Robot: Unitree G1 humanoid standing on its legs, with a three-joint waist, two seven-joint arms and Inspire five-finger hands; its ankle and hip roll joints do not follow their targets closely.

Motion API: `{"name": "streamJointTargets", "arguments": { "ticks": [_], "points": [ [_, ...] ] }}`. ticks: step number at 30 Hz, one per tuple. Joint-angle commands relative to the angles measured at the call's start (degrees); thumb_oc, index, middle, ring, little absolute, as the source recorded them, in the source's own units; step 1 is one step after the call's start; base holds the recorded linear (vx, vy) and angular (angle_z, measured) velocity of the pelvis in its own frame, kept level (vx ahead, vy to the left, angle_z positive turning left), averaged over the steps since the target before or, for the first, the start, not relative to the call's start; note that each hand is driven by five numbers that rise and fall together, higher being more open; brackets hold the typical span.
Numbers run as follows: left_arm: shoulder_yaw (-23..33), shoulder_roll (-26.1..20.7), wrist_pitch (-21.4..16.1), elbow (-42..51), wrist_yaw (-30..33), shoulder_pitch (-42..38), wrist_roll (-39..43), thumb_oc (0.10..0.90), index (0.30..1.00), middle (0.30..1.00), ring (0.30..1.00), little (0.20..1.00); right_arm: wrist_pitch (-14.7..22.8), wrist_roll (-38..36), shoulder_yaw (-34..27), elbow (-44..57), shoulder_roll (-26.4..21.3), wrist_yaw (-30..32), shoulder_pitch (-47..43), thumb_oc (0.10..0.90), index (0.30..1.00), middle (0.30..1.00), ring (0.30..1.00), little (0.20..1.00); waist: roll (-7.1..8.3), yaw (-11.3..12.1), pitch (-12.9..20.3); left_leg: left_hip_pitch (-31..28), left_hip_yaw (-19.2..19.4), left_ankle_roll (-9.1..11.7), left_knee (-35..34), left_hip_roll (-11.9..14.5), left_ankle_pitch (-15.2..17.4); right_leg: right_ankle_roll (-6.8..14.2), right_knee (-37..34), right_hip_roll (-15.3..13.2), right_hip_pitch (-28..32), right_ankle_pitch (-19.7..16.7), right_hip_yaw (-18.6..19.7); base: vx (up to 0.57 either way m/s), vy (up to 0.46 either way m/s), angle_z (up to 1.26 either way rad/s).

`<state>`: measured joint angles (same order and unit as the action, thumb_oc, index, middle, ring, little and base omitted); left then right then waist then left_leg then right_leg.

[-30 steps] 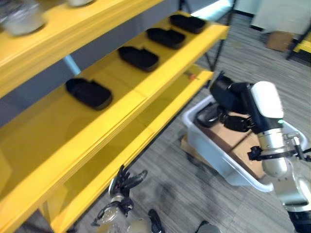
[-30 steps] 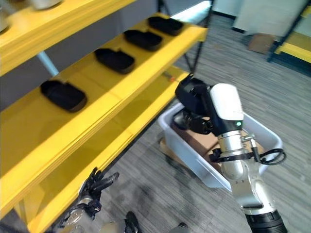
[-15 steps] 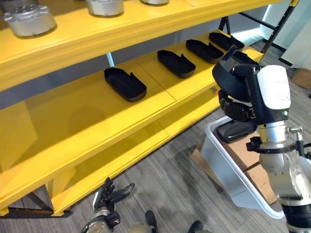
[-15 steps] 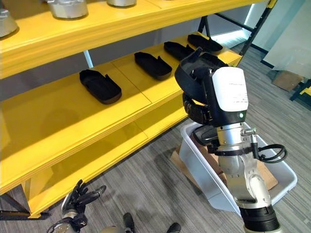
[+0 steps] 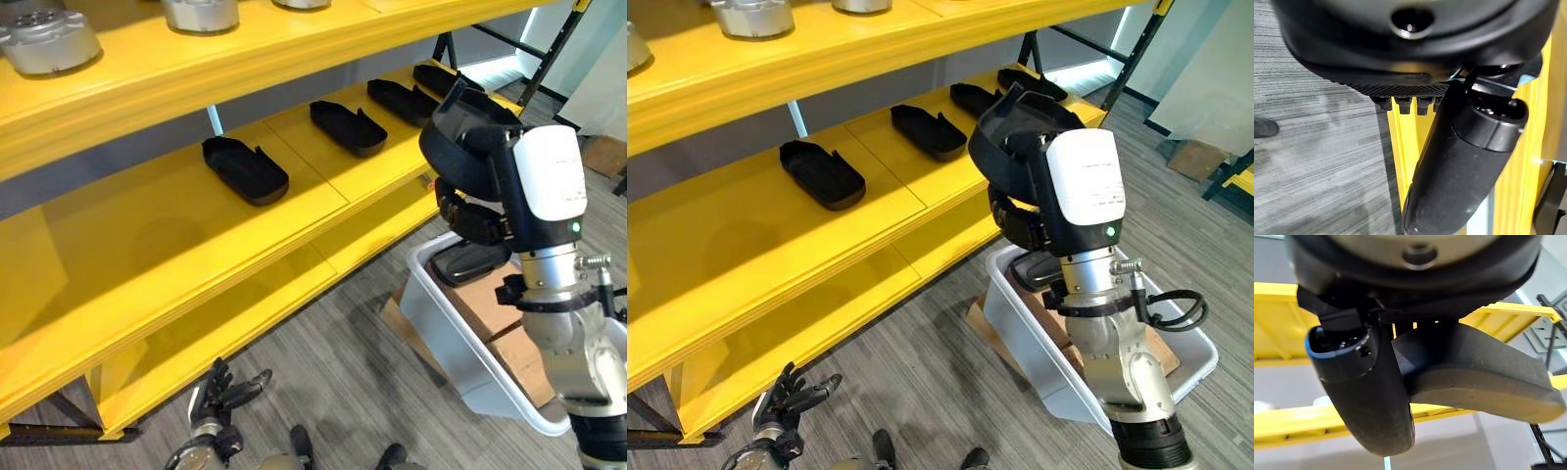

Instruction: Move parts from the plastic box to the shelf.

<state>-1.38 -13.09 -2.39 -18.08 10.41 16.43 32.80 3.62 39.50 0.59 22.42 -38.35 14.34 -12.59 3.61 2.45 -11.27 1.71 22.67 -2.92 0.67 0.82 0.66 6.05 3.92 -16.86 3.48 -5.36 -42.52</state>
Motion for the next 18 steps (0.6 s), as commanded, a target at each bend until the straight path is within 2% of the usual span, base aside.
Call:
{"name": "streamJointTargets", "arguments": {
  "ticks": [1,4,5,9,13,14,15,16,17,18],
  "points": [
    [2.22,-0.79,-4.00,4.98,-0.92,-1.65,-2.57,0.900,1.000,1.000,1.000,1.000,3.03,2.32,0.93,2.93,-3.70,2.90,-14.20,0.400,0.300,0.300,0.300,0.300,1.86,3.75,4.02,-6.95,-2.33,5.60,-5.24,5.14,0.58,7.95,0.18,-5.14,2.11,-7.00,0.07,0.08,0.128,0.11],
    [3.10,-1.02,-4.34,4.54,-0.68,-0.70,-2.18,0.900,1.000,1.000,1.000,1.000,2.91,4.10,4.25,1.38,-6.32,1.26,-17.62,0.400,0.300,0.300,0.300,0.300,2.60,6.42,3.11,-4.94,-4.65,3.86,-3.00,2.34,2.41,8.67,0.28,-7.42,2.87,-9.54,-0.44,0.06,0.183,0.22],
    [3.19,-0.94,-4.35,4.54,-0.68,-0.72,-2.18,0.900,1.000,1.000,1.000,1.000,2.92,4.11,4.46,1.20,-6.34,1.34,-17.88,0.400,0.300,0.300,0.300,0.300,2.59,6.25,3.11,-4.79,-4.72,3.79,-2.80,2.30,2.52,8.68,0.26,-7.49,2.86,-9.60,-0.50,0.05,0.203,0.38],
    [3.88,-0.99,-4.88,4.44,-0.41,-0.29,-2.08,0.900,1.000,1.000,1.000,1.000,2.65,6.32,7.29,0.66,-7.02,-0.24,-19.77,0.400,0.300,0.300,0.300,0.300,1.78,8.50,3.05,-2.87,-7.27,2.01,-1.81,-1.31,3.80,8.96,0.34,-10.46,3.53,-12.90,-1.17,0.07,0.245,0.57],
    [4.08,-1.10,-4.91,4.73,-0.35,-0.28,-2.19,0.900,1.000,1.000,1.000,1.000,2.70,6.51,8.07,0.15,-7.35,-0.54,-20.39,0.400,0.300,0.300,0.300,0.300,1.49,8.68,2.81,-2.60,-7.84,1.55,-1.45,-1.73,4.08,8.96,1.28,-10.92,3.33,-12.76,-0.75,0.06,0.125,0.23],
    [2.47,-4.58,-4.81,3.55,0.03,-3.37,-3.55,0.900,1.000,1.000,1.000,1.000,3.57,3.23,6.02,0.54,-11.06,-1.41,-17.38,0.400,0.300,0.300,0.300,0.300,-0.79,2.10,0.33,-3.20,-15.68,0.59,-4.09,-1.91,1.53,4.22,3.34,1.34,-7.74,-4.30,28.47,0.17,0.171,0.30],
    [2.18,-4.64,-4.79,3.35,0.04,-4.14,-3.97,0.900,1.000,1.000,1.000,1.000,3.61,2.51,5.63,0.47,-11.44,-1.19,-17.54,0.400,0.300,0.300,0.300,0.300,-0.78,1.87,0.14,-3.34,-16.07,0.76,-4.42,-1.80,1.14,3.53,3.22,2.86,-8.97,-2.74,29.07,0.21,0.134,2.69],
    [1.91,-4.85,-4.84,3.32,-0.09,-5.12,-4.34,0.900,1.000,1.000,1.000,1.000,3.92,1.58,6.21,0.46,-11.97,-0.92,-19.17,0.400,0.300,0.300,0.300,0.300,-0.85,0.73,-0.57,-4.13,-17.42,1.00,-5.11,-1.71,0.89,3.18,3.09,5.77,-12.12,-1.67,30.48,0.08,-0.069,1.94],
    [2.01,-4.99,-5.04,3.46,0.07,-5.37,-4.24,0.900,1.000,1.000,1.000,1.000,4.05,1.39,6.58,0.41,-12.33,-0.97,-20.00,0.400,0.300,0.300,0.300,0.300,-0.50,0.65,-0.91,-4.53,-17.57,1.17,-5.04,-1.78,0.93,3.34,2.12,6.26,-13.56,-2.40,30.18,0.09,-0.105,1.56],
    [2.06,-4.93,-5.17,3.45,0.27,-5.67,-3.82,0.900,1.000,1.000,1.000,1.000,4.21,1.63,7.11,0.32,-12.92,-0.76,-20.83,0.400,0.300,0.300,0.300,0.300,-0.18,0.27,-1.09,-4.71,-18.19,1.49,-4.96,-1.76,1.19,3.36,0.73,6.81,-13.64,-2.53,30.52,0.07,-0.118,-0.64]
  ]
}}
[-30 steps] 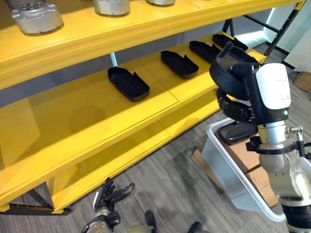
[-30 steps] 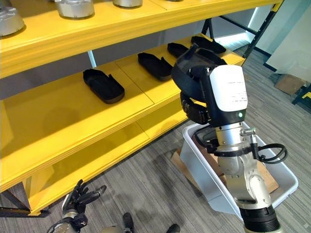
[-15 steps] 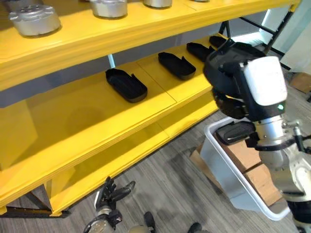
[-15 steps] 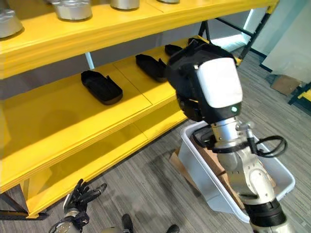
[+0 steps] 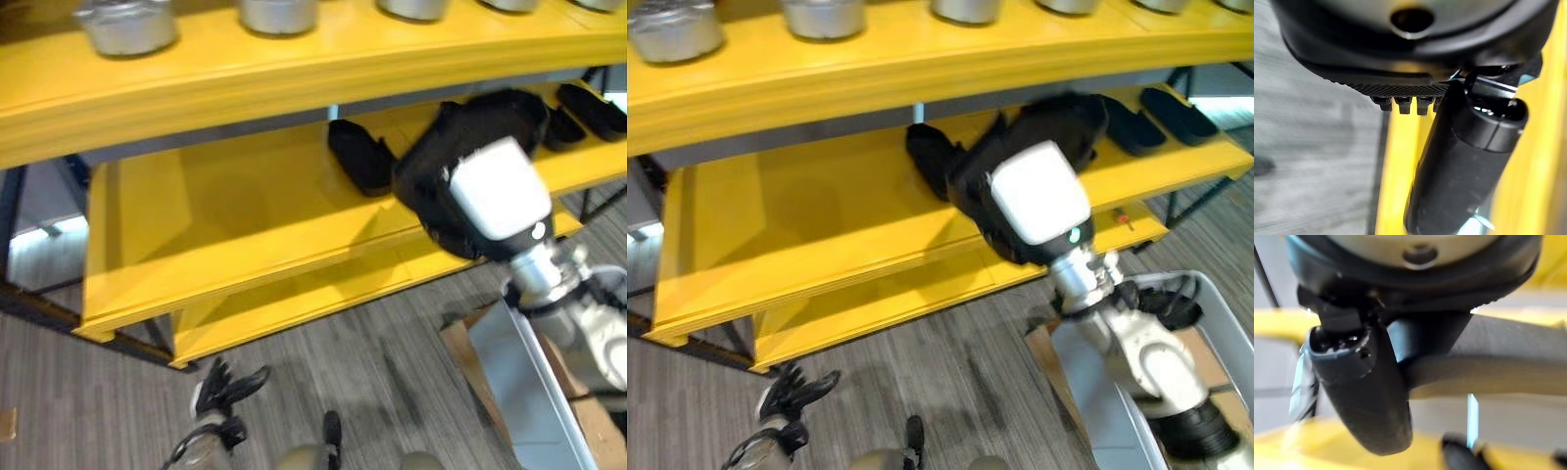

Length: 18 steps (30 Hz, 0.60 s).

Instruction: Move parts from the plastic box to the shelf.

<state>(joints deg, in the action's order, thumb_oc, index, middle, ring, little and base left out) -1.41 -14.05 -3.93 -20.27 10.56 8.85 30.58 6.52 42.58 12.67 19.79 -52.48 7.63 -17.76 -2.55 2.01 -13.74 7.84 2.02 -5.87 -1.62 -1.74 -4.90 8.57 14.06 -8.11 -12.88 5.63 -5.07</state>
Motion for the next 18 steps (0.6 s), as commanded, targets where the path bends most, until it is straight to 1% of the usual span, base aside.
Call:
{"name": "streamJointTargets", "arguments": {
  "ticks": [1,2,3,5,6,7,15,18],
  "points": [
    [2.12,-3.92,-3.54,5.90,0.08,1.71,-1.14,0.900,1.000,1.000,1.000,1.000,1.31,-1.73,-4.92,2.68,0.96,5.44,-16.03,0.400,0.300,0.300,0.300,0.300,6.17,0.31,1.36,-11.10,1.49,4.64,-2.24,0.88,6.94,1.19,-9.18,-2.32,2.86,-14.05,-5.38,0.05,-0.083,0.32],
    [2.17,-3.90,-3.50,5.94,0.09,1.71,-1.11,0.900,1.000,1.000,1.000,1.000,1.30,-1.76,-4.85,2.64,0.95,5.42,-16.16,0.400,0.300,0.300,0.300,0.300,6.18,0.14,1.23,-11.10,1.35,4.61,-2.09,0.82,7.00,1.25,-9.10,-2.42,2.96,-13.99,-5.48,0.07,-0.125,0.72],
    [1.61,-3.16,-3.53,4.95,0.19,1.32,-0.87,0.900,1.000,1.000,1.000,1.000,1.57,-2.73,-5.18,2.47,1.07,5.19,-15.56,0.400,0.300,0.300,0.300,0.300,6.95,-0.27,1.70,-11.17,0.87,4.80,-1.17,0.88,7.57,0.75,-10.83,-1.24,4.66,-13.13,-3.81,0.05,-0.078,0.83],
    [1.72,-2.75,-3.59,5.12,0.11,1.57,-0.75,0.900,1.000,1.000,1.000,1.000,1.71,-3.16,-5.20,2.56,1.06,5.12,-15.67,0.400,0.300,0.300,0.300,0.300,7.09,-0.08,2.09,-11.52,0.96,4.82,-0.93,0.95,7.80,0.71,-11.42,-1.06,5.62,-13.03,-4.25,0.08,-0.098,0.87],
    [2.02,-2.32,-3.47,5.35,-0.08,2.16,-0.62,0.900,1.000,1.000,1.000,1.000,2.03,-3.70,-5.10,2.75,1.44,4.92,-15.59,0.400,0.300,0.300,0.300,0.300,7.18,0.19,2.38,-11.74,1.44,4.82,-0.50,1.07,8.01,0.81,-11.38,-1.32,6.32,-13.07,-5.33,0.13,-0.140,0.78],
    [1.87,-1.56,-3.21,5.26,-0.52,3.29,-0.27,0.900,1.000,1.000,1.000,1.000,2.64,-4.60,-4.48,3.10,2.21,3.91,-15.53,0.400,0.300,0.300,0.300,0.300,7.21,0.29,3.07,-12.40,1.51,4.96,-0.54,1.41,8.20,0.69,-11.65,-0.90,7.25,-12.86,-5.19,0.11,-0.130,0.37],
    [1.75,-0.94,-2.44,4.76,-1.12,4.74,-0.04,0.900,1.000,1.000,1.000,1.000,3.31,-5.66,-3.74,4.00,2.56,2.35,-15.46,0.400,0.300,0.300,0.300,0.300,7.38,0.51,4.72,-13.80,1.02,6.03,-1.66,3.06,7.95,0.19,-13.06,-0.22,10.39,-11.50,-7.19,0.05,-0.084,0.01],
    [1.53,-0.58,-2.19,4.20,-1.01,4.91,0.23,0.900,1.000,1.000,1.000,1.000,3.62,-4.70,-2.77,4.49,1.46,2.02,-16.78,0.400,0.300,0.300,0.300,0.300,7.68,0.99,5.31,-14.25,0.67,6.61,-2.31,3.74,7.42,-0.06,-13.68,0.06,11.66,-11.04,-8.15,0.01,-0.048,0.05]
  ]
}}
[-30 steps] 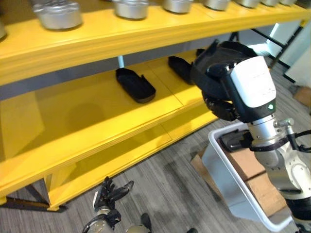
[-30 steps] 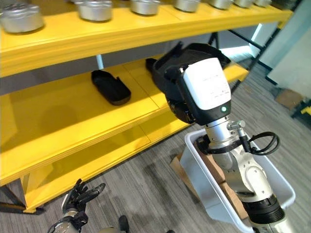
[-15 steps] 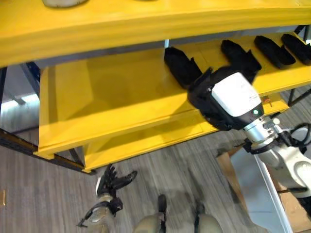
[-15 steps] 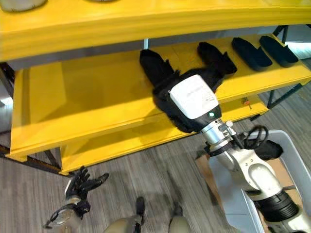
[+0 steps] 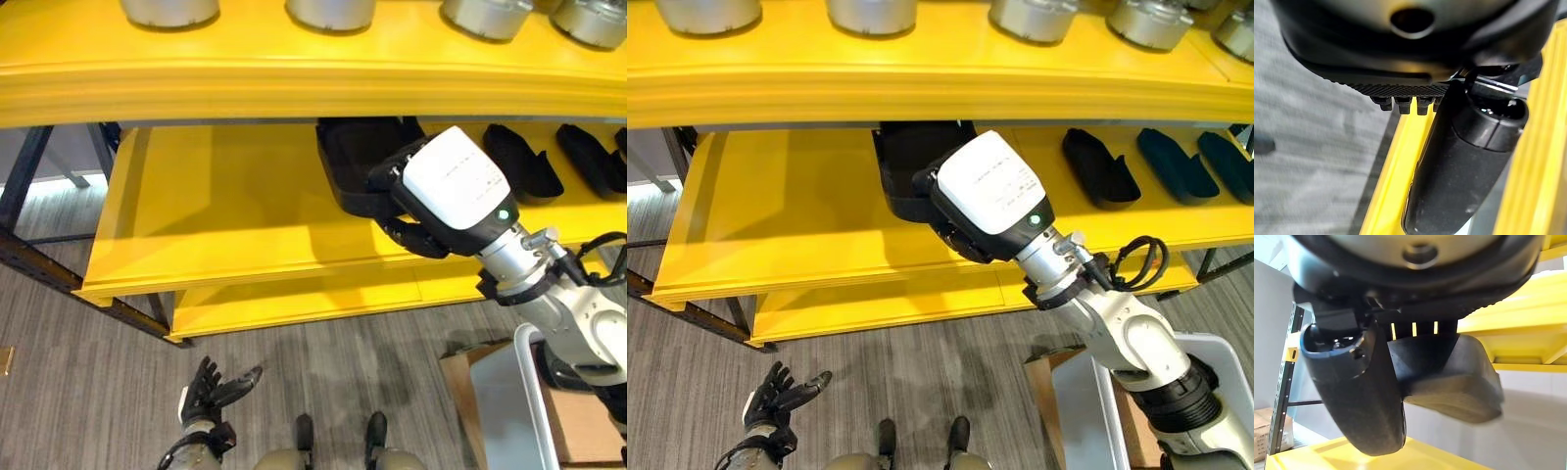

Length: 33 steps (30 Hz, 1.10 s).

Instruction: Move parts from the plastic box to the shelf.

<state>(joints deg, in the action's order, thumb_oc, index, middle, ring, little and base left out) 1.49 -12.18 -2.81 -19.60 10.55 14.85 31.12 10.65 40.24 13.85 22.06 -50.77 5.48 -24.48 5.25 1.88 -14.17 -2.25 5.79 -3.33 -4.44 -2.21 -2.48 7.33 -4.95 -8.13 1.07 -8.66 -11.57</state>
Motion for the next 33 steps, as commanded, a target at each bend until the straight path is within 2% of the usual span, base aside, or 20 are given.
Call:
{"name": "streamJointTargets", "arguments": {
  "ticks": [1,15,16,17,19,23,24,25,32,33],
  "points": [
    [-1.40,-2.32,-3.27,3.52,-0.94,-1.02,-0.24,0.900,1.000,1.000,1.000,1.000,-0.45,-2.25,-3.81,2.30,-0.42,4.13,-10.21,0.400,0.300,0.300,0.300,0.300,-0.01,1.21,5.90,-4.25,-3.15,4.15,0.45,4.30,4.95,1.14,5.21,0.16,-2.00,3.33,-1.77,0.00,-0.037,-0.06],
    [-1.77,-2.54,-3.15,3.78,-0.86,-0.37,0.02,0.900,1.000,1.000,1.000,1.000,-0.23,-4.03,1.25,0.29,-0.21,2.43,-14.05,0.400,0.300,0.300,0.300,0.300,0.47,2.82,5.98,-4.18,-3.96,4.97,-0.24,5.12,4.05,0.68,4.77,-0.02,-0.34,3.93,-3.81,-0.01,-0.015,0.01],
    [-2.29,-3.39,-3.16,4.12,-1.03,-0.62,-0.19,0.900,1.000,1.000,1.000,1.000,-0.55,-4.41,2.71,-0.53,-0.06,1.82,-15.57,0.400,0.300,0.300,0.300,0.300,0.73,3.97,5.33,-3.60,-4.68,5.36,-0.24,5.61,3.67,0.40,5.39,-0.02,-0.41,4.51,-4.79,-0.10,-0.143,0.23],
    [-2.65,-4.09,-3.24,4.33,-1.06,-1.10,-0.14,0.900,1.000,1.000,1.000,1.000,-0.78,-4.91,4.00,-1.51,-0.58,1.86,-17.58,0.400,0.300,0.300,0.300,0.300,0.82,3.98,4.39,-2.39,-6.40,6.04,-0.07,6.06,2.99,-0.08,5.83,0.17,-0.58,5.33,-5.78,-0.10,-0.146,0.33],
    [-2.87,-4.51,-3.28,4.28,-1.06,-1.52,-0.04,0.900,1.000,1.000,1.000,1.000,-0.99,-5.26,4.38,-1.84,-1.08,1.81,-18.52,0.400,0.300,0.300,0.300,0.300,0.85,4.04,3.81,-1.19,-7.43,6.31,0.39,6.22,2.76,-0.29,5.95,0.24,-0.77,5.80,-6.07,-0.07,-0.082,0.61],
    [-2.85,-4.46,-3.28,4.26,-1.06,-1.63,-0.02,0.900,1.000,1.000,1.000,1.000,-0.98,-5.30,4.52,-1.98,-1.12,1.86,-18.77,0.400,0.300,0.300,0.300,0.300,0.83,3.64,3.87,-0.75,-7.83,6.35,0.73,6.18,2.84,-0.33,6.05,0.17,-0.89,5.91,-6.45,-0.07,-0.032,0.49],
    [-3.88,-5.07,-3.89,4.00,-1.13,-3.59,1.61,0.900,1.000,1.000,1.000,1.000,-1.62,-5.80,5.29,-3.29,-3.12,2.46,-22.21,0.400,0.300,0.300,0.300,0.300,0.75,3.89,-0.18,10.48,-7.19,8.75,18.04,4.42,5.02,-2.43,6.71,-1.34,-1.52,7.32,-7.83,-0.34,-0.083,0.11],
    [-3.51,-5.67,-4.51,4.77,-0.62,-4.24,2.01,0.900,1.000,1.000,1.000,1.000,-1.79,-5.76,6.68,-4.40,-2.63,3.29,-24.52,0.400,0.300,0.300,0.300,0.300,0.25,4.92,-1.99,13.13,-10.75,9.10,20.97,3.02,4.99,-2.52,8.23,-1.63,-2.97,7.14,-8.16,-0.34,-0.082,0.16],
    [-3.45,-5.59,-4.51,4.77,-0.62,-4.25,2.00,0.900,1.000,1.000,1.000,1.000,-1.78,-5.75,6.87,-4.52,-2.61,3.35,-24.73,0.400,0.300,0.300,0.300,0.300,0.19,4.73,-1.87,13.41,-10.86,9.10,21.19,3.01,5.06,-2.51,8.34,-1.63,-3.15,7.20,-8.26,0.00,0.024,0.34],
    [-3.67,-7.26,-4.28,6.60,-0.48,-3.81,1.55,0.900,1.000,1.000,1.000,1.000,-3.46,-6.04,7.61,-5.82,-4.71,3.62,-27.19,0.400,0.300,0.300,0.300,0.300,0.22,3.80,-1.47,14.58,-9.76,10.19,11.87,16.16,-2.15,-0.25,9.08,-3.64,-3.29,8.02,-8.91,0.09,0.160,-0.09]
  ]
}}
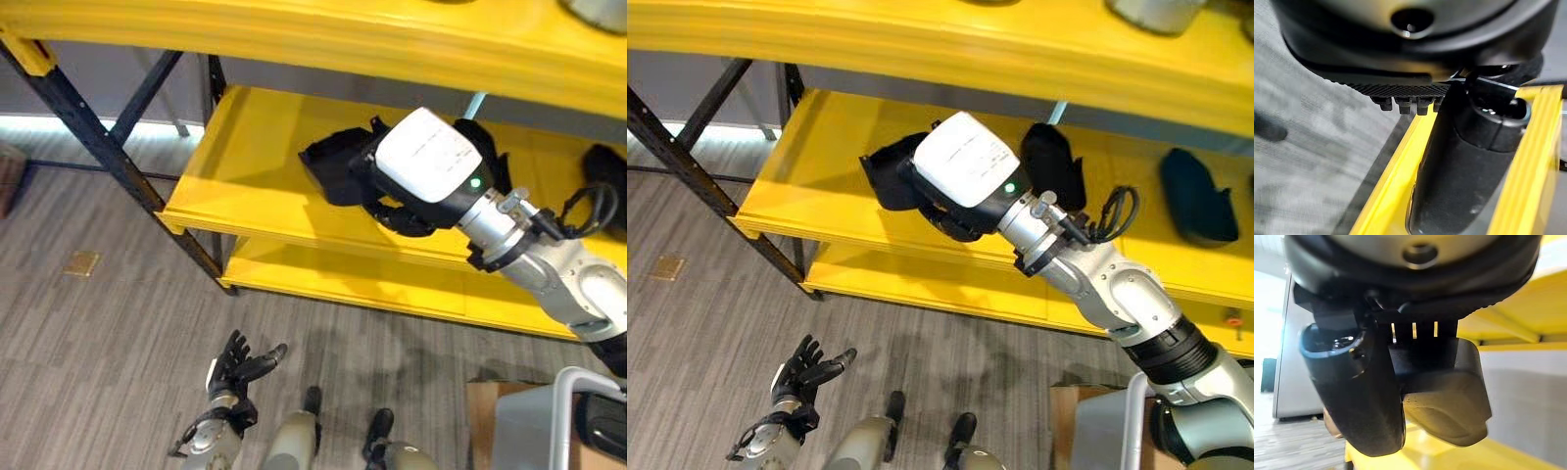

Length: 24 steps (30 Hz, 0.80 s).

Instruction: Move parts from the plastic box to the shelf.

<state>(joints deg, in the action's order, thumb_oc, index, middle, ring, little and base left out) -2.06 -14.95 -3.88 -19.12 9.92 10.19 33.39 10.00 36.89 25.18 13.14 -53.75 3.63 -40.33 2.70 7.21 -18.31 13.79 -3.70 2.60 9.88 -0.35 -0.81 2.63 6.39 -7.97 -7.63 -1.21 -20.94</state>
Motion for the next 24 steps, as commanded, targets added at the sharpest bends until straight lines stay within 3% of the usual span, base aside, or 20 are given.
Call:
{"name": "streamJointTargets", "arguments": {
  "ticks": [1,2,3,4,5,8,12,15,19,24],
  "points": [
    [-0.03,-4.31,-3.11,6.24,0.18,0.87,-0.74,0.900,1.000,1.000,1.000,1.000,-2.83,-2.73,-3.27,2.86,-1.75,5.58,-11.83,0.400,0.300,0.300,0.300,0.300,2.65,-1.71,2.97,-1.67,-0.19,4.36,-4.04,14.42,-5.13,4.27,-2.38,-3.69,4.94,0.22,0.40,0.09,0.159,0.06],
    [-0.01,-4.28,-3.11,6.25,0.18,0.88,-0.74,0.900,1.000,1.000,1.000,1.000,-2.83,-2.73,-3.19,2.81,-1.74,5.60,-11.92,0.400,0.300,0.300,0.300,0.300,2.64,-1.75,3.01,-1.72,-0.17,4.36,-4.22,14.42,-5.24,4.26,-2.39,-3.70,4.90,0.22,0.41,0.10,0.176,0.38],
    [0.25,-4.20,-3.12,6.14,0.12,1.60,-1.20,0.900,1.000,1.000,1.000,1.000,-3.22,-1.90,-3.00,2.15,-1.14,5.00,-11.91,0.400,0.300,0.300,0.300,0.300,0.95,-2.01,3.65,-4.49,0.13,4.50,-8.51,13.61,-4.80,4.57,-1.72,-3.64,4.92,0.96,2.11,0.12,0.185,0.26],
    [0.25,-4.20,-3.12,6.14,0.12,1.60,-1.20,0.900,1.000,1.000,1.000,1.000,-3.22,-1.90,-2.99,2.15,-1.14,5.00,-11.92,0.400,0.300,0.300,0.300,0.300,0.96,-1.95,3.63,-4.58,0.21,4.50,-8.61,13.61,-4.85,4.57,-1.71,-3.65,4.92,0.95,2.17,0.16,0.431,0.01],
    [-1.04,-4.49,-3.26,6.35,-0.49,0.86,-1.10,0.900,1.000,1.000,1.000,1.000,-3.89,-0.75,-2.50,1.56,-0.85,4.62,-13.38,0.400,0.300,0.300,0.300,0.300,0.02,-2.32,3.34,-4.13,2.89,4.41,-7.52,11.51,-3.58,4.96,-1.76,-5.99,5.00,0.11,1.99,0.06,0.330,-0.48],
    [-1.07,-5.83,-3.73,6.73,-0.43,0.41,-1.36,0.900,1.000,1.000,1.000,1.000,-4.33,-0.46,-0.80,1.16,0.49,4.69,-15.59,0.400,0.300,0.300,0.300,0.300,0.51,-1.67,2.23,-3.31,5.29,3.30,-5.23,9.26,-1.61,5.92,-2.04,-8.05,3.63,-1.77,3.29,0.03,0.245,-0.46],
    [-0.95,-5.77,-3.73,6.74,-0.43,0.40,-1.35,0.900,1.000,1.000,1.000,1.000,-4.34,-0.45,-0.52,0.95,0.58,4.77,-15.95,0.400,0.300,0.300,0.300,0.300,0.65,-1.46,2.28,-3.20,5.71,3.16,-5.02,9.15,-1.45,6.03,-2.01,-8.21,3.30,-1.88,3.74,0.00,0.032,-0.21],
    [-1.20,-6.88,-4.43,7.08,0.06,-0.83,-1.34,0.900,1.000,1.000,1.000,1.000,-6.30,-0.84,-0.81,-2.48,1.88,4.66,-15.39,0.400,0.300,0.300,0.300,0.300,0.89,-0.90,-0.13,0.49,7.35,2.64,-2.99,7.85,-0.68,7.13,-3.37,-10.45,1.26,-4.23,2.65,0.00,0.161,0.03],
    [-2.82,-7.11,-4.51,7.98,-0.20,-1.66,-1.23,0.900,1.000,1.000,1.000,1.000,-9.38,-4.34,-3.12,-10.09,6.54,6.69,-13.16,0.400,0.300,0.300,0.300,0.300,0.47,-1.32,-3.24,2.53,8.01,2.77,-2.71,8.48,-1.40,7.28,-3.02,-10.43,-1.54,-5.10,2.56,-0.04,-0.009,0.08],
    [-3.04,-7.44,-4.72,8.20,-0.24,-2.00,-0.97,0.900,1.000,1.000,1.000,1.000,-10.01,-5.05,-2.51,-13.18,7.82,7.04,-13.80,0.400,0.300,0.300,0.300,0.300,0.32,-1.20,-4.18,2.89,8.05,2.86,-2.76,8.73,-1.68,7.23,-2.73,-10.38,-2.25,-5.23,2.55,-0.02,-0.011,-0.06]
  ]
}}
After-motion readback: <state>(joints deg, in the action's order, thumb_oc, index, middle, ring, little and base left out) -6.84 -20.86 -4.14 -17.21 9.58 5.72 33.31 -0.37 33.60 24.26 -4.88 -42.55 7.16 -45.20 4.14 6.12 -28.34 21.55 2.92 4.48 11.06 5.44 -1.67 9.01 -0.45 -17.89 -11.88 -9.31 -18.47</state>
